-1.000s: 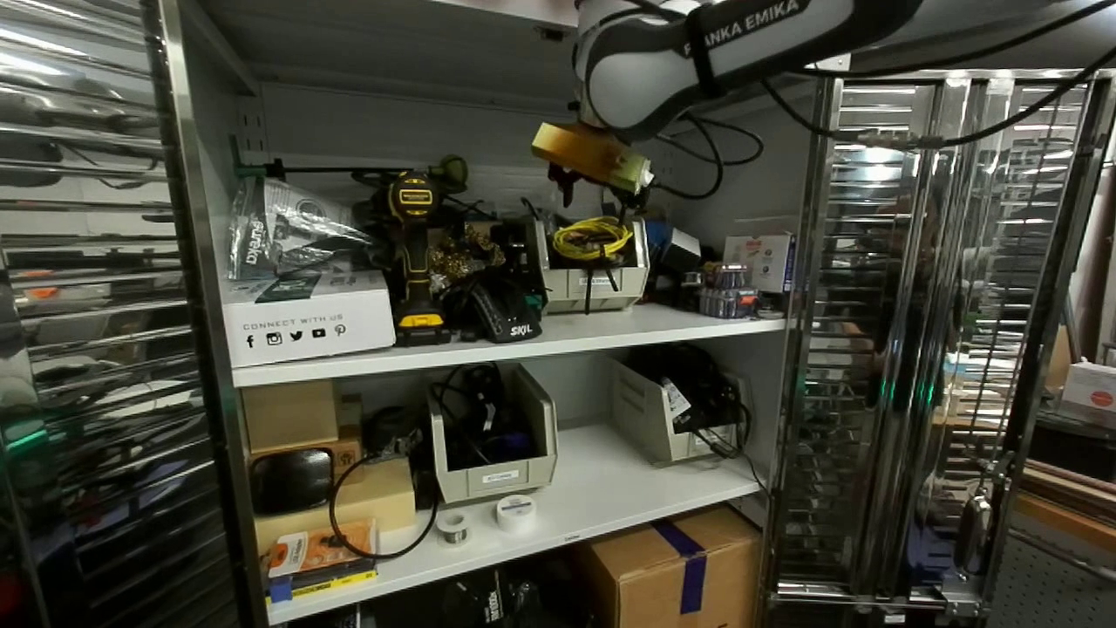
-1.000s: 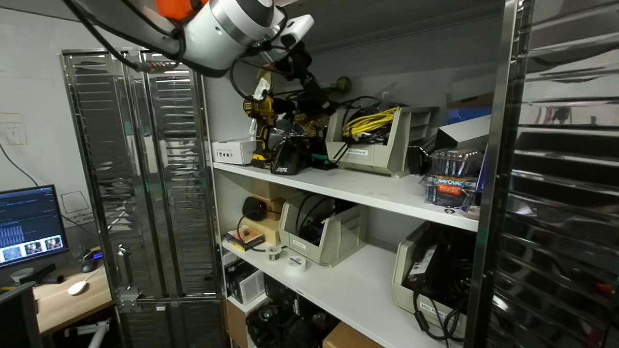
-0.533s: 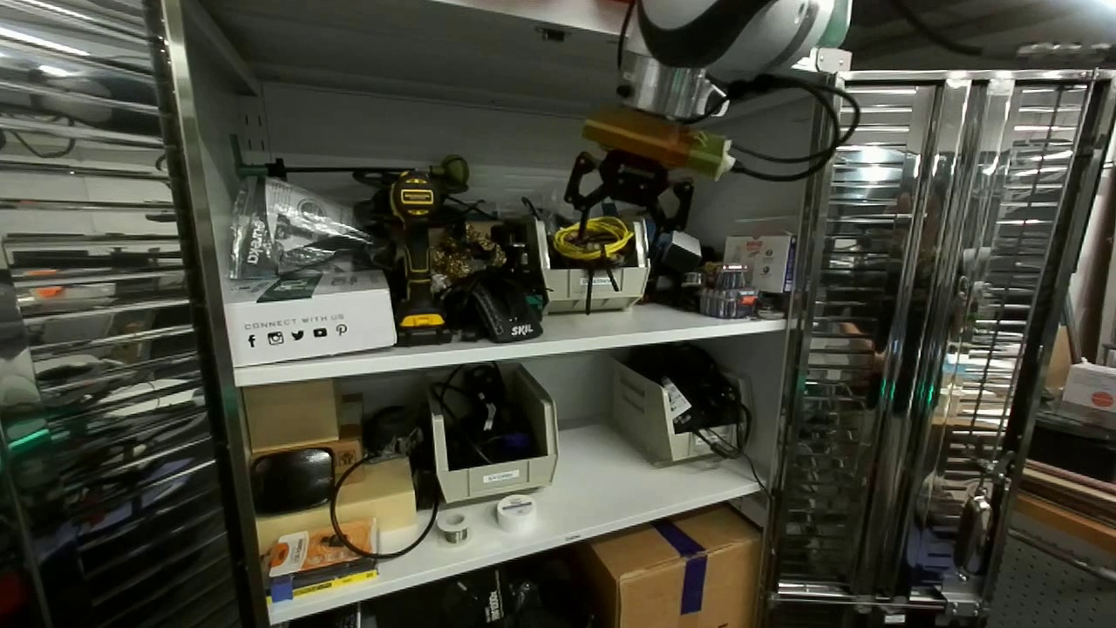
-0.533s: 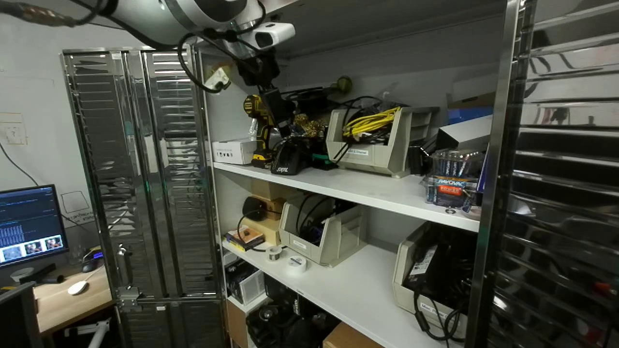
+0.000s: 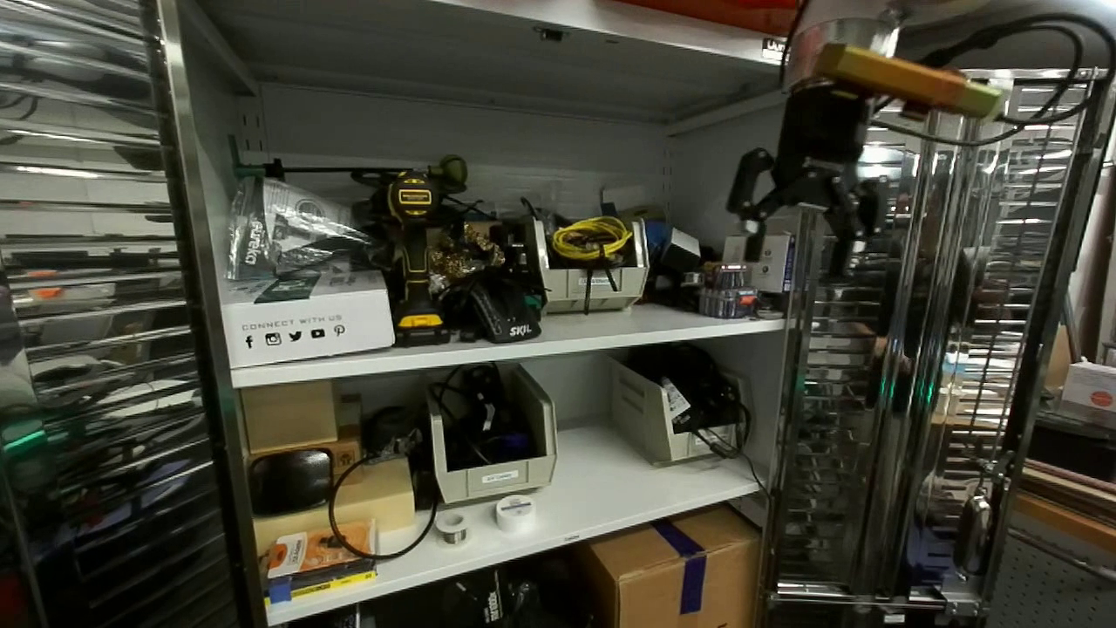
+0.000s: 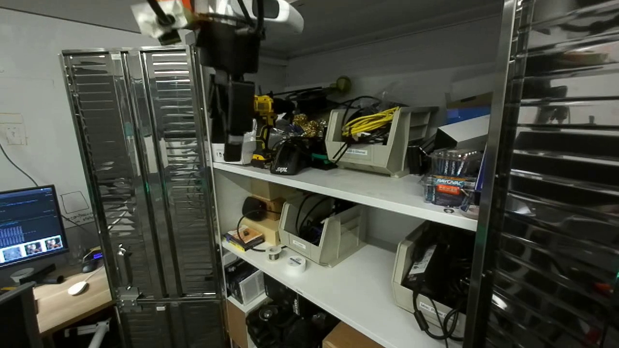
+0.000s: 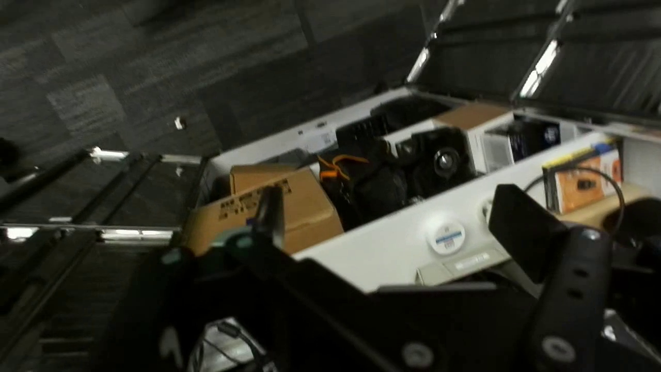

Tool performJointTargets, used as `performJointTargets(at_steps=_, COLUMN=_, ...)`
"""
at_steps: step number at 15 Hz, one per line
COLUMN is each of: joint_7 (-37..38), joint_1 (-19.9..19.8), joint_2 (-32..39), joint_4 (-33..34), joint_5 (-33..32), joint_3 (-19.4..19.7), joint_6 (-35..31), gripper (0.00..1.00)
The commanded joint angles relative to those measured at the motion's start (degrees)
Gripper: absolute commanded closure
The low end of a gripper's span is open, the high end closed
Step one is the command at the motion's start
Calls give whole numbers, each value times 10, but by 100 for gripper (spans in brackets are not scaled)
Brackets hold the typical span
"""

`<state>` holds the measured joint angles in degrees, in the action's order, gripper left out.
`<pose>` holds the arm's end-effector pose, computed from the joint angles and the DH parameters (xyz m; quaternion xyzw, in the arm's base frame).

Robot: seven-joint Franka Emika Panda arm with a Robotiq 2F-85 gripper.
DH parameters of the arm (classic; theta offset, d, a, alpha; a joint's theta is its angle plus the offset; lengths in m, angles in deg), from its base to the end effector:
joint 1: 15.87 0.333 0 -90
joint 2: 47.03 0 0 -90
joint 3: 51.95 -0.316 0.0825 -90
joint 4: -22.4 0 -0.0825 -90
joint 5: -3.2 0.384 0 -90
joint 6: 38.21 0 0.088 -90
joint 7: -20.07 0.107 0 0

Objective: Put the yellow cable into the compartment.

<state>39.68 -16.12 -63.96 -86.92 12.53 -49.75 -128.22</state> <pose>0.4578 -0.0046 0.6167 -0.9775 0.1913 0.0336 0.0828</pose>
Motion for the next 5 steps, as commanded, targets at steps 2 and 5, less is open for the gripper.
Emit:
performJointTargets(at_steps=2, joint_7=-124, joint_1=-20, joint_2=-2, joint_4=96, joint_5=-50, joint_3=24, joint_6=212, gripper=0)
performJointTargets(at_steps=5, joint_7=-111, joint_1=-29, joint_2=-16, joint_4=65, joint_5=-41, joint_3=20, joint_6=188, gripper=0)
